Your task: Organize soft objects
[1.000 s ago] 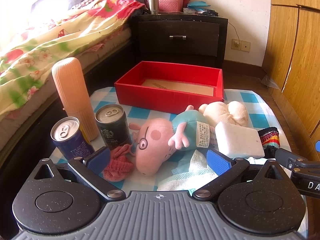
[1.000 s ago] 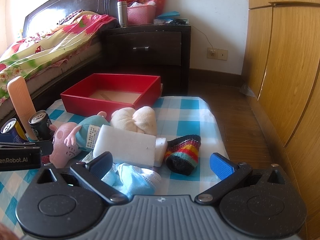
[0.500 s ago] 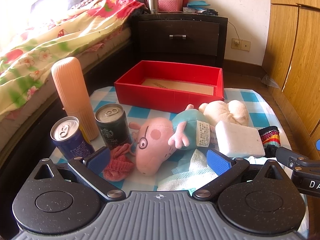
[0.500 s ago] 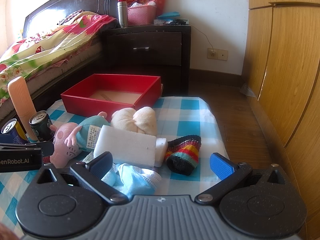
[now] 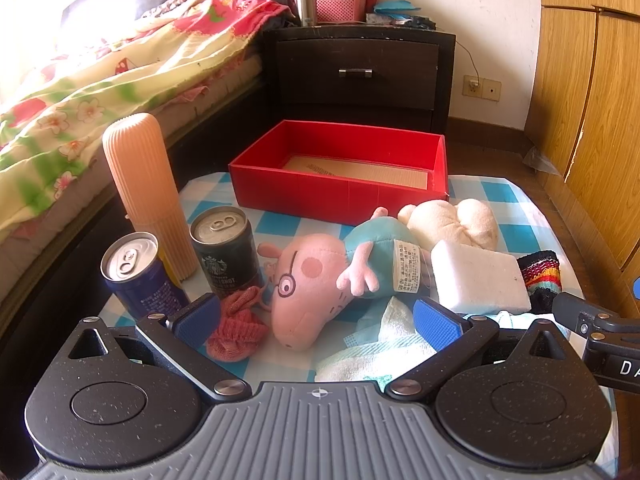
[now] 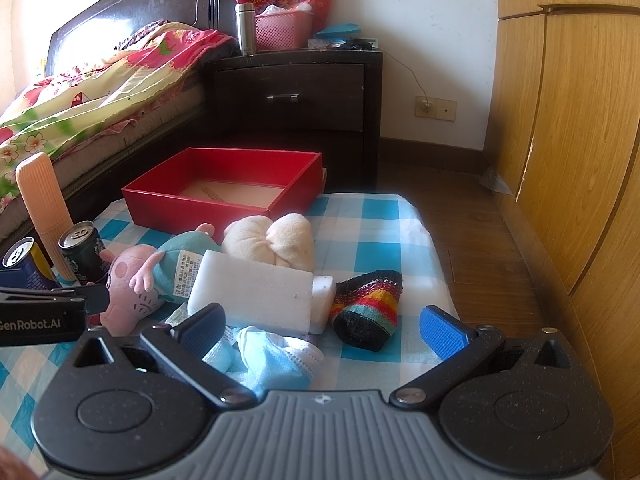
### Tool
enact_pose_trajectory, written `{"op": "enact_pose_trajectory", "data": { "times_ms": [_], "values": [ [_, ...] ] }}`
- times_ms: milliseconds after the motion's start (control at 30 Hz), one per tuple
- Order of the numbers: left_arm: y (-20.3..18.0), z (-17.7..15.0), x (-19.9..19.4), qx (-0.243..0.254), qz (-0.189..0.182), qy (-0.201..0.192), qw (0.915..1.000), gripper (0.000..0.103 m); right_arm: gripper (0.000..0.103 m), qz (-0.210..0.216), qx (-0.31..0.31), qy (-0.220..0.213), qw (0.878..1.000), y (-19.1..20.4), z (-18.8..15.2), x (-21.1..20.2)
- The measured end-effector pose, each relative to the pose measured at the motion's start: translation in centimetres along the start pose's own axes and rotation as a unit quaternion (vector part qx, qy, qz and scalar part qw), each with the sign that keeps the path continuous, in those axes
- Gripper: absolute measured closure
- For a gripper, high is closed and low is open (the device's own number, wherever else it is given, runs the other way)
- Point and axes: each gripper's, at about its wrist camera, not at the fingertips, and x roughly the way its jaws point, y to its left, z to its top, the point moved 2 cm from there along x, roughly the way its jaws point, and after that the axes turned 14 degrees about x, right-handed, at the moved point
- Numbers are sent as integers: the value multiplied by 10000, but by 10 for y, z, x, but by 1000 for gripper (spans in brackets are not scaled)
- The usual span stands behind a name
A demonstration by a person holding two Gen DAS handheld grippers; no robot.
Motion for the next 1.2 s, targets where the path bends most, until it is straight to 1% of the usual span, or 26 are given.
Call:
{"op": "enact_pose_trajectory", "data": {
  "times_ms": [1200],
  "values": [
    [-3, -1, 1, 41, 11, 61, 10000, 5, 18, 38, 15, 6, 10000, 0, 1, -1]
  ]
}}
